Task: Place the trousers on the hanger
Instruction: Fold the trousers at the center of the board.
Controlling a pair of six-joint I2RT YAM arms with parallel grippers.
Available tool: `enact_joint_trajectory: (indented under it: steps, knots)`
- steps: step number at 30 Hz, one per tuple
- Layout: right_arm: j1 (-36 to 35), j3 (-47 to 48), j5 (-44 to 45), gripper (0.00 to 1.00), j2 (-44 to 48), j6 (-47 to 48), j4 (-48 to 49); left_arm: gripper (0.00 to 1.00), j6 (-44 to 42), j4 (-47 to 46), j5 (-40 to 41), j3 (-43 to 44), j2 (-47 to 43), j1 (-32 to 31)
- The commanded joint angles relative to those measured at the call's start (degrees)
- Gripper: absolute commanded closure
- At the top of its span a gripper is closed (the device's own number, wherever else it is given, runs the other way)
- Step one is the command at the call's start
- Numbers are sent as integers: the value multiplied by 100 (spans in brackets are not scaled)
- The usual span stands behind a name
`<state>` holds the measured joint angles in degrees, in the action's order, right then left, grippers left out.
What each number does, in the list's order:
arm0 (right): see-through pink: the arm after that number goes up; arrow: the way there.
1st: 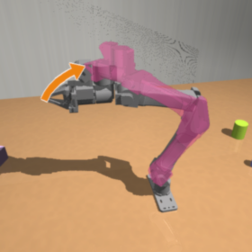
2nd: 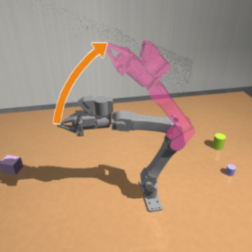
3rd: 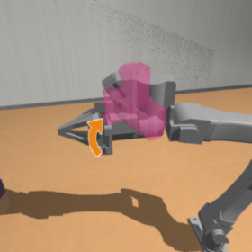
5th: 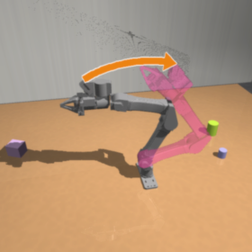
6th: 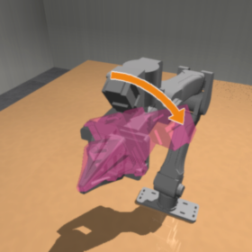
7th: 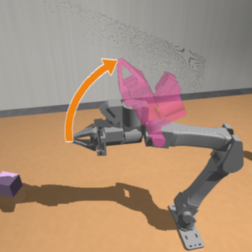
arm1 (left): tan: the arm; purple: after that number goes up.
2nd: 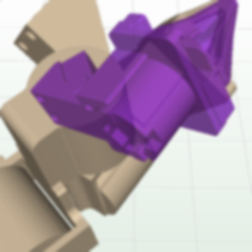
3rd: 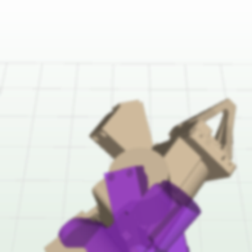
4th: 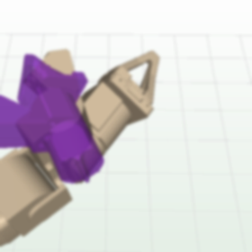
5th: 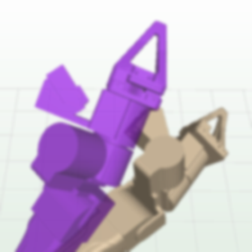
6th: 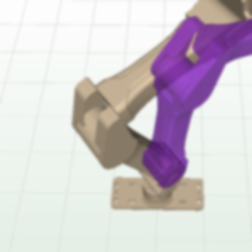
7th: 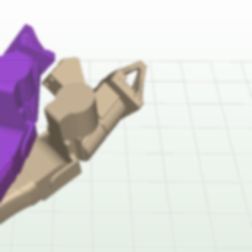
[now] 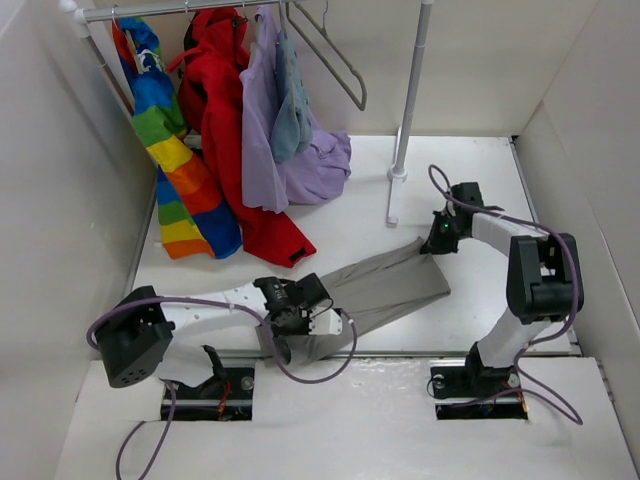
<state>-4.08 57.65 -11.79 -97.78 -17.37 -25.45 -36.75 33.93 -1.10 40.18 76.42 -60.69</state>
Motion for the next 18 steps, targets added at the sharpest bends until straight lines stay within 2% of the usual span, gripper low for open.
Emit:
enact_joint_trajectory:
  steps: [1,3,4,7,11,18]
  knots:
    - [599,-209,-542,100,250,-293,497,100,-103,-439,618,-186,-31,-13]
    - [820,-517,-596,100,608,-721,821,100,-340,-632,1005,-239,-31,47]
    - [916,-631,-518,100,767,-890,944,100,-446,-912,1468,-239,-31,118]
    - [1040,-896,-281,100,1295,-1400,1209,100,-1130,-1501,2155,-239,-145,600]
    - [1040,-948,-34,100,1437,-1612,1209,100,-1747,-1653,2360,-11,-338,1102]
    - [1040,-1071,-34,100,1244,-1392,1157,100,-1757,-1249,2360,209,-602,1226]
